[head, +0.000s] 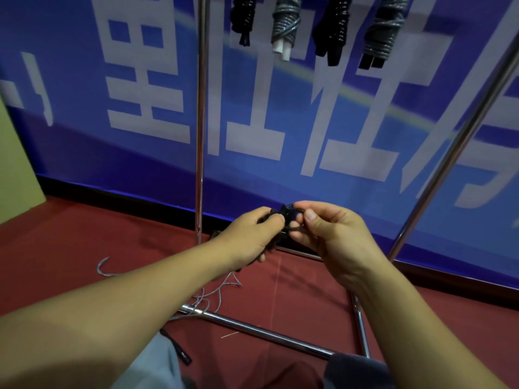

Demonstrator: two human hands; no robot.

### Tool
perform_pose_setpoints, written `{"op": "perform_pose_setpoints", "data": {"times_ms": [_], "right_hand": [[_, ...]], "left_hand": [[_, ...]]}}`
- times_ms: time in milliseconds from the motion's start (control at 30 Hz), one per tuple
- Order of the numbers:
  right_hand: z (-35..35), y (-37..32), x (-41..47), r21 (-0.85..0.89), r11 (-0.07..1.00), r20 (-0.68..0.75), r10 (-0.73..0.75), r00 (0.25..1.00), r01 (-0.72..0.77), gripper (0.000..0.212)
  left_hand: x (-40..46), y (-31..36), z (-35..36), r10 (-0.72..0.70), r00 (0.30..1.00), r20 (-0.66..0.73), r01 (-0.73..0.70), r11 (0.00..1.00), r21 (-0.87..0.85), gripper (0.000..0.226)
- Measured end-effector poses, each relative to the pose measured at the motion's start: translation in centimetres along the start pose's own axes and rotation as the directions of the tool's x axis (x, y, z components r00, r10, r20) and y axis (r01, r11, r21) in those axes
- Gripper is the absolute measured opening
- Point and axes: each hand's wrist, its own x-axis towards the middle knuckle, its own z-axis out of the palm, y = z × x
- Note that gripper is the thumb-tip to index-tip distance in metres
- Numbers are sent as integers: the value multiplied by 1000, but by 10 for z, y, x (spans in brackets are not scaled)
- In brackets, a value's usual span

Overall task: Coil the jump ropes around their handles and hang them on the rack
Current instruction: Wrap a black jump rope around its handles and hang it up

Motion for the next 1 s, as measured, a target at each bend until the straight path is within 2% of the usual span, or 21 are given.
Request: {"op": "perform_pose_setpoints", "data": {"times_ms": [100,200,300,400,533,667,733,800,867,1000], "right_hand": [[5,3,0,18,999,-33,39,999,-38,23],[7,3,1,9,998,-89,64,994,-64,17],[7,6,2,-41,997,-139,64,988,-71,9],[5,10,2,-141,990,-161,3,987,-26,7],[5,13,2,-269,962,-135,-93,987,53,16],[4,17,5,-420,894,-142,-232,962,153,28],[3,18,8,-501,851,-174,-275,946,155,33],[2,19,9,-488,863,-179,-243,953,128,37],[3,17,10,-373,925,-168,-143,975,72,38],[3,10,8,-229,973,-107,17,994,-42,31]], "left_hand": [[2,-2,0,8,1000,-14,-8,1000,-1,36],[3,-4,1,46,999,-21,-46,999,-1,28],[4,-6,2,72,997,13,-72,997,24,30],[2,-4,3,80,996,36,-82,996,38,31],[-1,0,5,90,994,66,-93,995,41,30],[-2,2,7,76,991,106,-80,996,28,53],[-2,1,8,76,990,117,-81,996,34,58],[0,-2,7,91,989,114,-98,994,57,46],[2,-5,6,111,990,91,-119,989,83,31],[3,-7,1,137,991,10,-136,968,209,42]]}}
